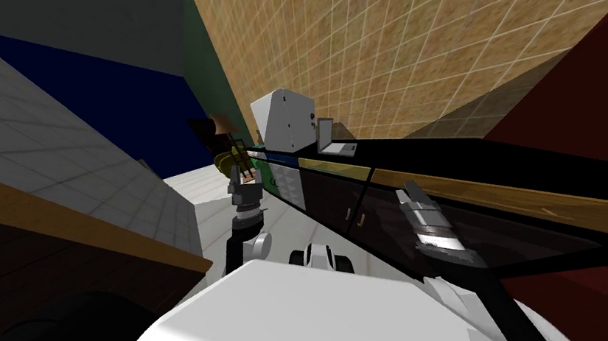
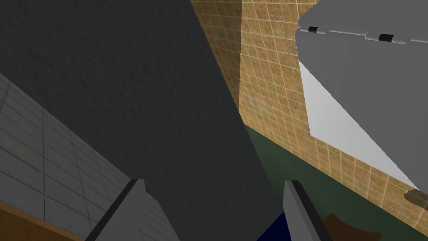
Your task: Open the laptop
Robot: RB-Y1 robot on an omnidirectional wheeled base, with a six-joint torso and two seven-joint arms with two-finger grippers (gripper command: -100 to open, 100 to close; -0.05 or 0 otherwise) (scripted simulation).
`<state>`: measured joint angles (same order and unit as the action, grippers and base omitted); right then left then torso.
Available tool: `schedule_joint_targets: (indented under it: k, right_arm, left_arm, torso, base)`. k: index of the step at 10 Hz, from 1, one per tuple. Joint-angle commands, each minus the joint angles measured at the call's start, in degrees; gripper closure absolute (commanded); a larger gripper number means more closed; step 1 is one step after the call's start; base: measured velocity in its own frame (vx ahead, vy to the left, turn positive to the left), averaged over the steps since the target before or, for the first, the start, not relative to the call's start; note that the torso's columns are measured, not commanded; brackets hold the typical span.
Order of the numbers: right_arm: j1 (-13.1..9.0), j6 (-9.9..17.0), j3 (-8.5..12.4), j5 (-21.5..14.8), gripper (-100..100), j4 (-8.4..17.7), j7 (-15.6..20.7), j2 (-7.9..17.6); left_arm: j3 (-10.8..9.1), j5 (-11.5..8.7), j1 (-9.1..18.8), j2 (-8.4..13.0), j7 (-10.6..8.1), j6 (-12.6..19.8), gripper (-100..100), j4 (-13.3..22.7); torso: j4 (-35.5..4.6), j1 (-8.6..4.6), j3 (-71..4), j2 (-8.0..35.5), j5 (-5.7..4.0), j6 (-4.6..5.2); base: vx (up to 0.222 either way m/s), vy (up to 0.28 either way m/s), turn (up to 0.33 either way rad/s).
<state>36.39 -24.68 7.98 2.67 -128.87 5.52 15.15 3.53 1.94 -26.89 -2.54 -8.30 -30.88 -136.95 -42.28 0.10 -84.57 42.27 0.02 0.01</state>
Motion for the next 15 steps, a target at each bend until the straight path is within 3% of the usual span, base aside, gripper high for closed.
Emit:
schedule_joint_targets:
  k: [1, 2, 3, 5, 6, 8, 11, 12, 13, 15]
  right_arm:
    - [2.34, 1.78, 3.89, -1.07, -100, 0.06, 0.21, 3.07]
    - [3.65, 3.03, 5.91, -1.83, -100, 0.21, 0.40, 4.98]
    - [3.65, 3.03, 6.28, -1.83, -100, 0.21, 0.40, 4.98]
    - [6.44, 5.73, 10.07, -3.39, -100, 0.48, 0.86, 8.78]
    - [6.44, 5.73, 11.28, -3.39, -100, 0.48, 0.86, 8.82]
    - [9.42, 8.67, 15.20, -4.97, -100, 0.69, 1.47, 12.66]
    - [10.95, 10.23, 18.86, -5.73, -100, 0.77, 1.83, 14.60]
    - [12.51, 11.84, 20.89, -6.47, -100, 0.84, 2.25, 16.55]
    - [12.51, 11.84, 21.31, -6.47, -100, 0.84, 2.25, 16.55]
    - [15.65, 15.19, 25.47, -7.85, -100, 0.90, 3.26, 20.53]
  left_arm:
    - [0.00, 0.00, 0.01, 0.00, 0.00, 0.00, 0, 0.00]
    - [0.00, 0.00, 0.00, 0.00, 0.00, 0.00, 0, 0.00]
    - [0.01, 0.00, 0.00, -0.01, 0.00, 0.00, 0, 0.00]
    - [0.00, 0.00, 0.00, 0.00, 0.00, 0.00, 0, 0.00]
    - [0.00, 0.00, 0.00, 0.00, 0.00, 0.00, 0, 0.00]
    - [0.00, 0.00, 0.00, 0.00, 0.00, 0.00, 0, 0.00]
    - [0.00, 0.00, 0.00, 0.00, 0.00, 0.00, 0, 0.00]
    - [0.00, 0.00, 0.00, 0.01, 0.00, 0.00, 0, 0.00]
    - [0.00, 0.00, 0.00, 0.01, 0.00, 0.00, 0, 0.00]
    - [-0.01, 0.00, 0.00, 0.01, 0.00, 0.00, 0, 0.00]
  torso:
    - [-0.01, -0.11, 0.02, 0.05, 0.00, -0.03]
    - [-0.02, -0.03, 0.04, 0.06, 0.00, -0.01]
    - [-0.01, 0.18, 0.02, 0.03, 0.06, 0.00]
    - [0.01, -0.19, -0.02, -0.01, -0.05, -0.01]
    - [0.00, -0.02, -0.01, 0.00, 0.00, 0.00]
    - [0.00, -0.10, -0.01, -0.01, -0.02, -0.01]
    - [0.00, -0.19, 0.00, 0.02, -0.05, -0.01]
    - [-0.02, -0.30, 0.04, 0.07, -0.07, -0.02]
    - [0.00, -0.19, 0.00, 0.00, -0.05, -0.01]
    - [0.00, -0.10, -0.01, 0.00, -0.02, -0.01]
  base:
    - [-0.011, 0.198, -0.038]
    - [-0.003, 0.281, -0.104]
    - [0.000, 0.203, -0.060]
    - [-0.001, 0.231, -0.080]
    - [-0.004, 0.212, -0.041]
    - [0.018, 0.252, -0.078]
    - [0.016, 0.196, -0.038]
    - [0.026, 0.170, -0.038]
    - [0.025, 0.142, -0.031]
    - [0.046, 0.200, -0.051]
